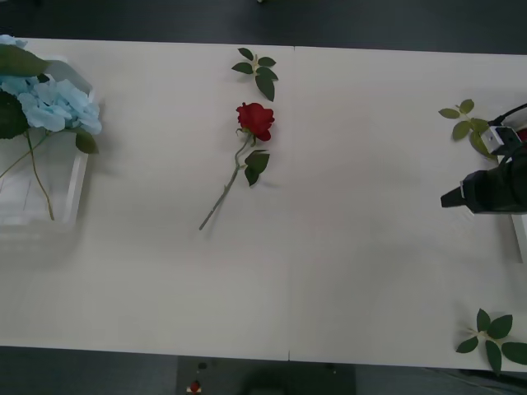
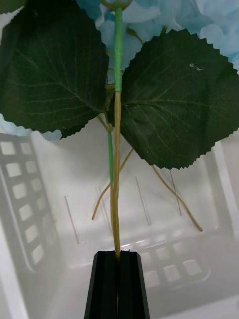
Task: Put the red flowers into the right box and the blue flowers into the left box
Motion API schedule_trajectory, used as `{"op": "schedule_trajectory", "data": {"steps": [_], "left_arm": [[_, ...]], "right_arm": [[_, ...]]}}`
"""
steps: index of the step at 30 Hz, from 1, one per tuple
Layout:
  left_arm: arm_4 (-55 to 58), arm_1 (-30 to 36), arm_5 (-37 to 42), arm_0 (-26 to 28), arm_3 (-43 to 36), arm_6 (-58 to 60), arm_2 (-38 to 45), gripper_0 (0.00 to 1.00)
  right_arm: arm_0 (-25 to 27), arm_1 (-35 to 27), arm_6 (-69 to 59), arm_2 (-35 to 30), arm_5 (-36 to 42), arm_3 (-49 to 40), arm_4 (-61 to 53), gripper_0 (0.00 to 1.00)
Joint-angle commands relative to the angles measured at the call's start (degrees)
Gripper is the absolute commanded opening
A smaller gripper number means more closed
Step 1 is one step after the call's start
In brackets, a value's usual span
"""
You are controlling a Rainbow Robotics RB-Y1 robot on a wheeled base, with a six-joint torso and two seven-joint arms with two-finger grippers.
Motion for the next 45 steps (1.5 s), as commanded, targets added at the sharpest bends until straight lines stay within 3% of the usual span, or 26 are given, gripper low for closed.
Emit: {"op": "schedule_trajectory", "data": {"steps": [1, 6, 11, 16, 22, 29, 33, 40, 41, 42, 44, 45], "left_arm": [[3.98, 0.42, -6.08, 0.13, 2.14, -0.48, -4.77, 0.0], [11.71, 0.16, -16.1, 0.21, 4.51, -0.74, -14.17, 0.0], [17.95, 0.16, -27.35, 0.21, 5.21, -0.74, -23.58, 0.0], [21.47, 0.16, -33.59, 0.21, 5.21, -0.83, -28.76, 0.0], [22.52, 0.16, -33.85, 0.21, 5.83, -0.92, -28.94, 0.0], [31.84, -2.92, -39.74, 0.3, 10.13, -7.07, -30.7, 0.0], [33.24, -3.71, -44.75, 0.21, 9.69, -8.66, -33.77, 0.0], [33.51, -3.62, -45.1, 0.21, 9.34, -9.09, -34.21, 0.02], [33.6, -3.62, -45.1, 0.21, 9.34, -9.09, -34.21, 0.13], [33.6, -3.62, -45.1, 0.21, 9.34, -9.09, -34.21, 0.71], [33.6, -3.62, -45.1, 0.21, 9.34, -9.27, -34.21, 0.97], [33.6, -3.62, -45.1, 0.21, 9.34, -9.36, -34.3, 0.98]], "right_arm": [[-0.65, 2.44, 2.11, -3.0, 8.37, 1.37, 0.23, 1.0], [-0.3, 5.52, 7.47, -8.01, 15.76, 2.95, -0.21, 1.0], [0.05, 5.87, 9.58, -9.16, 13.91, 2.95, -0.56, 1.0], [0.05, 5.61, 22.59, -10.12, 11.63, 3.48, -0.83, 1.0], [0.05, 5.78, 58.1, -13.55, 8.11, 5.94, -2.41, 1.0], [0.05, 6.49, 91.32, -17.77, 6.44, 9.45, -15.5, 1.0], [0.05, 6.14, 92.77, -18.3, 6.79, 12.09, -24.2, 1.0], [0.05, 5.87, 92.77, -18.39, 8.29, 13.41, -32.11, 1.0], [-0.04, 5.87, 92.77, -18.39, 8.64, 13.85, -33.08, 1.0], [-0.04, 5.87, 92.77, -18.39, 8.9, 14.29, -33.78, 1.0], [-0.04, 5.87, 92.77, -18.39, 9.08, 14.46, -34.05, 1.0], [0.05, 5.87, 92.77, -18.39, 9.08, 14.46, -34.05, 1.0]]}}
